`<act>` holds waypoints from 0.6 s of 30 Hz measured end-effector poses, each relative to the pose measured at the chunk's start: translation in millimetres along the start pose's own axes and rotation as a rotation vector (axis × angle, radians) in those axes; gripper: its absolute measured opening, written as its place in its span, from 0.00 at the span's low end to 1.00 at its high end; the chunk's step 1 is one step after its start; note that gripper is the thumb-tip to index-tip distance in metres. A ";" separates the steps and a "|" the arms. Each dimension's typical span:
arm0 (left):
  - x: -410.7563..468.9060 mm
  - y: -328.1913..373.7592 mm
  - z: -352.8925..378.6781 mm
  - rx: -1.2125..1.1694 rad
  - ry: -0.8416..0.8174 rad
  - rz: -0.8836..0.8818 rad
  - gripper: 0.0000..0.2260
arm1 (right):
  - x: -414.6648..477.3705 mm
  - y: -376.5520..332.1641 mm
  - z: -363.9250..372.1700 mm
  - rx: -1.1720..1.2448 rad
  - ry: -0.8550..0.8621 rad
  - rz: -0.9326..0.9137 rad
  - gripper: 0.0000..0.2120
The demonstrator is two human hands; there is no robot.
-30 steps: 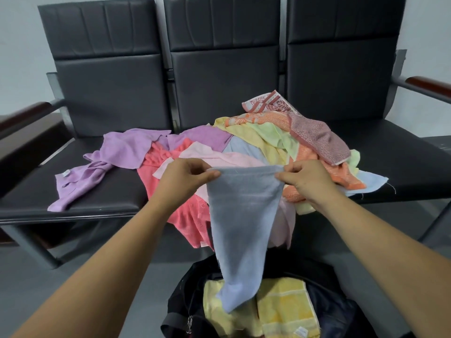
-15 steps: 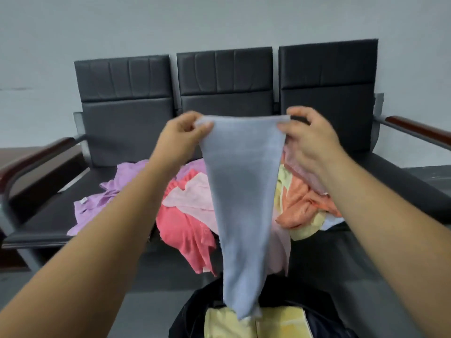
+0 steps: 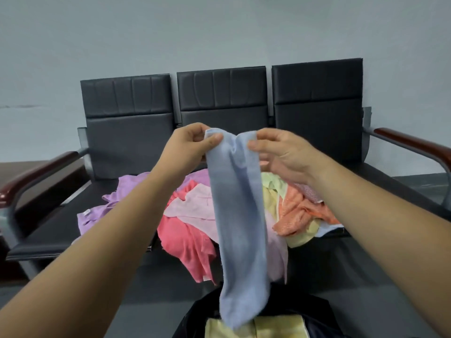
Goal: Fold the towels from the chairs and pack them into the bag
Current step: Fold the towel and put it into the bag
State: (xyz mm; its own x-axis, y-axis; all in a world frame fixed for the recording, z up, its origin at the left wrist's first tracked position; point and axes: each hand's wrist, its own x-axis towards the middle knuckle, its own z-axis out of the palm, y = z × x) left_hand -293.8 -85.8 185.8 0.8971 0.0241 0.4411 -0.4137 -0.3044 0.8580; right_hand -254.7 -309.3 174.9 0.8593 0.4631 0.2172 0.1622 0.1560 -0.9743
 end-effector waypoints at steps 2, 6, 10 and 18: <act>-1.2 2.1 5.8 0.028 -0.015 0.021 0.09 | -0.9 5.7 15.3 -0.168 -0.028 0.046 0.08; -1.9 -19.5 5.0 -0.116 -0.007 -0.062 0.14 | 7.4 11.5 22.8 -0.075 0.121 0.009 0.05; -27.0 -63.0 8.4 -0.046 -0.439 -0.299 0.15 | 19.9 3.4 14.5 0.210 0.178 -0.029 0.05; -58.0 -130.5 19.6 -0.361 -0.500 -0.509 0.20 | 40.6 40.2 -16.1 0.125 0.363 0.154 0.05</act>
State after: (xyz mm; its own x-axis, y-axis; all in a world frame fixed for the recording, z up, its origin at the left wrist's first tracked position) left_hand -288.8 -66.2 43.1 0.9171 -0.3788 -0.1245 0.1176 -0.0416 0.9922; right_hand -205.6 -298.2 143.6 0.9878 0.1553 0.0128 -0.0225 0.2238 -0.9744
